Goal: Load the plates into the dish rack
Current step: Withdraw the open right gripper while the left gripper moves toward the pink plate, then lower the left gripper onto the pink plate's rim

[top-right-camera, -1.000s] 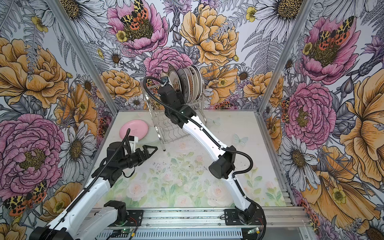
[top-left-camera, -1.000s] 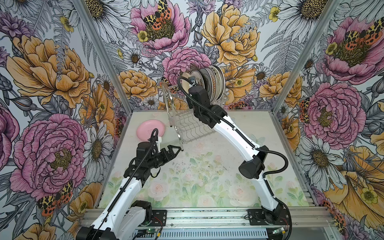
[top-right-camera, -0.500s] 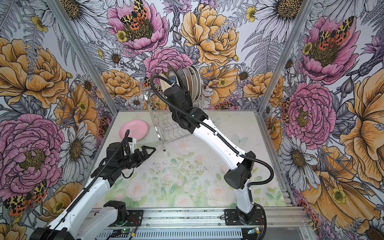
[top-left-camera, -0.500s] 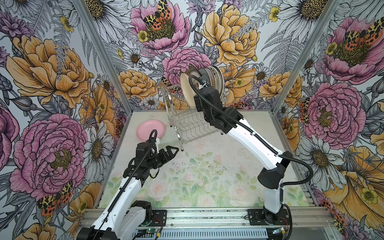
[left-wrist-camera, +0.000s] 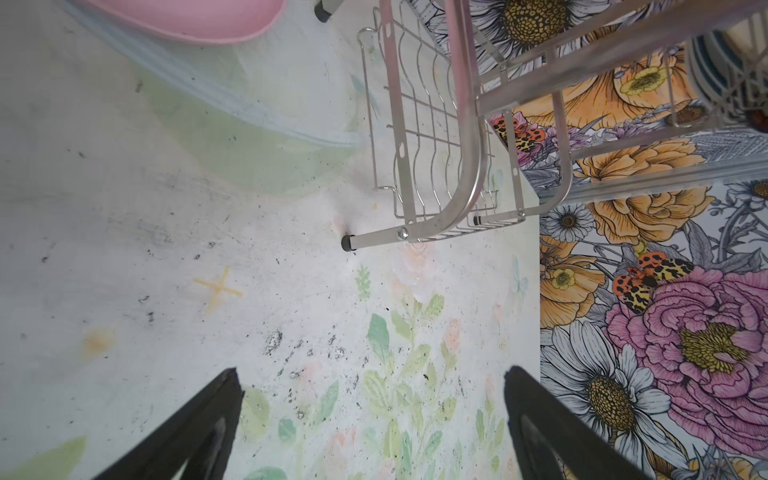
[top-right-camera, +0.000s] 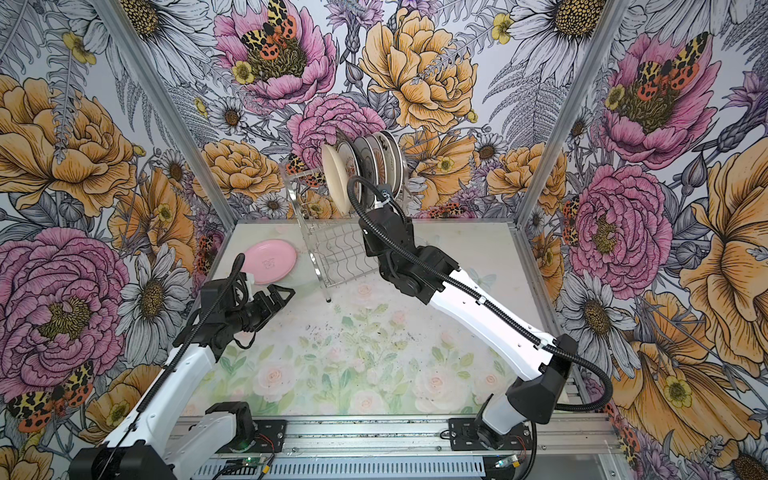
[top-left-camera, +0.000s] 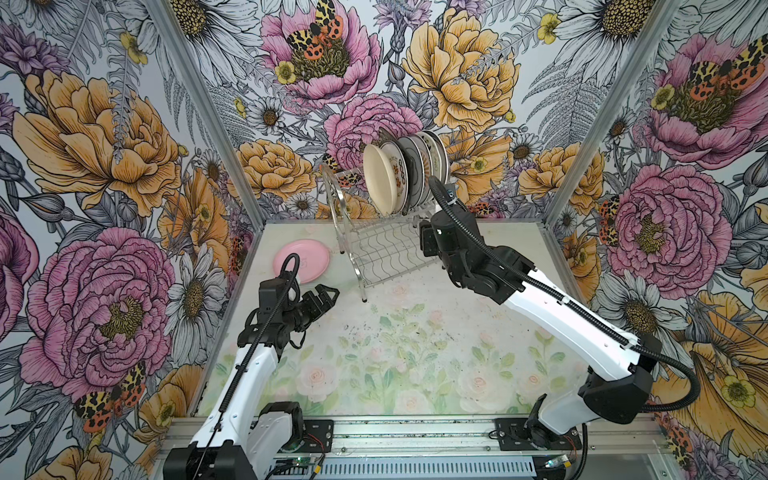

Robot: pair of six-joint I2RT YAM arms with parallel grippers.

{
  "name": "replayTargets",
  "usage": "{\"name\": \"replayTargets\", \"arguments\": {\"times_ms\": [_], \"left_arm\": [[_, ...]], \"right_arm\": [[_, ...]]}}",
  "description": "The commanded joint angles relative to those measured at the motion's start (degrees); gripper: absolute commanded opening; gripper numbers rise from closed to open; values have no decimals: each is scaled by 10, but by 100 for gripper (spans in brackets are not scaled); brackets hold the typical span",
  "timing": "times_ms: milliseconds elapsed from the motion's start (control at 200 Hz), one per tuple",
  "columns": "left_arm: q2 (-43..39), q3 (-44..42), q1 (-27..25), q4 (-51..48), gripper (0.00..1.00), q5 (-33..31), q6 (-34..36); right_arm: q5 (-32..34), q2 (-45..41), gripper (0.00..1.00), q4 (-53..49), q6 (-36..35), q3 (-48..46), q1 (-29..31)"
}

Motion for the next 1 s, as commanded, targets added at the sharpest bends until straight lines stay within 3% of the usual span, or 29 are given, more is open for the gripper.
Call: {"name": "replayTargets", "arguments": {"times_ms": [0, 175, 430, 996], "left_arm": [[14, 22, 20, -7, 99, -26, 24], [61, 42, 51, -8, 97, -48, 35], [195, 132, 79, -53, 90, -99, 54], [439, 311, 117, -98, 72, -158, 62]], "right_arm": [[-7, -42, 64, 3, 43, -41, 0], [-13, -88, 64, 3, 74, -113, -1], [-33, -131, 64, -1, 113, -185, -16], [-66, -180, 64, -2, 140, -253, -78]]}}
